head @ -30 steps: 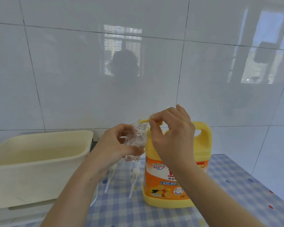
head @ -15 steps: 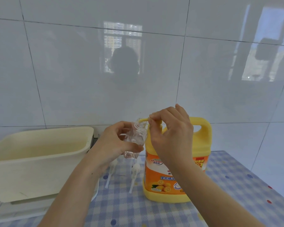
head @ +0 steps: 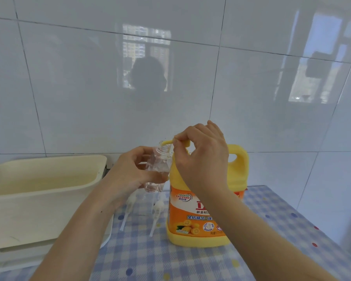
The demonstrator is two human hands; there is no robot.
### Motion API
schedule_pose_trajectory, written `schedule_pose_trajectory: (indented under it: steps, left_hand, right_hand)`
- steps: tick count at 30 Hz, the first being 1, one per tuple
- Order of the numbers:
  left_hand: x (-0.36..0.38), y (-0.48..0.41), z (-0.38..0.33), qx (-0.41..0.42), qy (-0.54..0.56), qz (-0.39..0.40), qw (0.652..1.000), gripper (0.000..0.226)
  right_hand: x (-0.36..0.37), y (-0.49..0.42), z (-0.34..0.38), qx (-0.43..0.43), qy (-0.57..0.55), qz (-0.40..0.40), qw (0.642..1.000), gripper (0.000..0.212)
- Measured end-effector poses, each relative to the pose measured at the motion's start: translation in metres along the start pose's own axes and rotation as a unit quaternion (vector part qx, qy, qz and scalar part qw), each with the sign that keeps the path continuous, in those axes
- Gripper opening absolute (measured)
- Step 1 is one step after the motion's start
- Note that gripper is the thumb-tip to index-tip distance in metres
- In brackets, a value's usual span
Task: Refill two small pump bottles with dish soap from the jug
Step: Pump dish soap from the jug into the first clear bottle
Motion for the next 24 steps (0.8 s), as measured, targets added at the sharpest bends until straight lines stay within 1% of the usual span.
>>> schedule_pose_trajectory:
  steps: [2, 6, 8, 13, 20, 24]
  left_hand:
    - [0.000, 0.001, -0.002, 0.000, 0.004, 0.001, 1.000, 0.054]
    - [0.000, 0.002, -0.006, 0.001, 0.011, -0.009, 1.000, 0.068]
    - [-0.001, 0.002, -0.005, 0.002, 0.011, -0.014, 1.000, 0.062]
    - [-0.003, 0.001, -0.003, 0.007, 0.009, -0.020, 1.000, 0.053]
    - [-0.005, -0.001, -0.002, 0.015, -0.003, -0.028, 0.999, 0.054]
    - [-0.005, -0.002, -0.003, 0.016, -0.011, -0.027, 0.999, 0.054]
  right_hand:
    - [-0.003, -0.010, 0.002, 0.008, 0.014, 0.018, 1.000, 0.012]
    - [-0.003, -0.027, 0.004, 0.031, 0.049, 0.052, 0.997, 0.014]
    - [-0.003, -0.027, 0.004, 0.033, 0.051, 0.055, 0.997, 0.014]
    - [-0.003, -0.021, 0.002, 0.018, 0.040, 0.034, 0.998, 0.016]
    - [-0.001, -0.017, 0.001, 0.002, 0.014, 0.000, 1.000, 0.015]
    - [0.001, -0.015, 0.001, -0.023, 0.006, -0.021, 0.999, 0.016]
Point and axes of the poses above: each hand's wrist, its own y-axis away from the middle knuckle, its own x-axis out of the palm, z = x × y, the point moved 3 cm from there along -y, towards the middle knuckle, and after that the axes turned 5 degrees about -y, right-handed, at the moved point
